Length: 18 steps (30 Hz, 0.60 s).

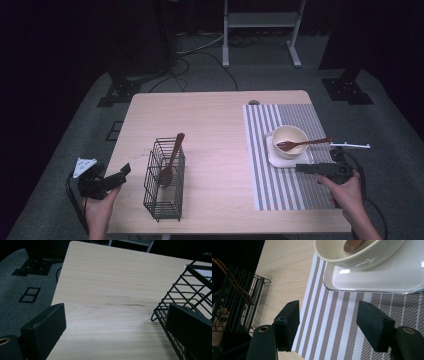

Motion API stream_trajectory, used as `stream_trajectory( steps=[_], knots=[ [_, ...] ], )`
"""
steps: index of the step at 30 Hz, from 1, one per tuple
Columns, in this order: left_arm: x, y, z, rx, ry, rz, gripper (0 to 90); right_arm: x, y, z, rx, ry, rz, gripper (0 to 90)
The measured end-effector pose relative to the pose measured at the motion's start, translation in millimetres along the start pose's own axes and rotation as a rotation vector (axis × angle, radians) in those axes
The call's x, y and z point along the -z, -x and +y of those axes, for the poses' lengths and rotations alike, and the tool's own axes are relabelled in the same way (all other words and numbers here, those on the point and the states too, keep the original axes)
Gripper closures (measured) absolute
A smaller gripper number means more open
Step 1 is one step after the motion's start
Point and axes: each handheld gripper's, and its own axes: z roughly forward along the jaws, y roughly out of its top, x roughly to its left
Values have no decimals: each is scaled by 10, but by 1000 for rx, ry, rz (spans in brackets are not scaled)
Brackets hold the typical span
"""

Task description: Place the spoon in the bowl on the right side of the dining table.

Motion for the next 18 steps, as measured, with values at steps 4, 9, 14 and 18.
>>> stream_trajectory(
  steps=[4, 9, 14, 18],
  knots=[
    [1, -2, 1, -1, -1, 0, 25, -38, -20, -37, 10, -12, -2, 336],
    [5, -3, 1, -2, 0, 1, 25, -81, -32, -102, 18, -19, -2, 337],
    [3, 2, 1, -1, 0, 0, 25, -102, -62, -155, 30, -25, 3, 337],
    [4, 2, 1, -1, 1, -1, 25, -113, -80, -182, 38, -30, 6, 337]
  ],
)
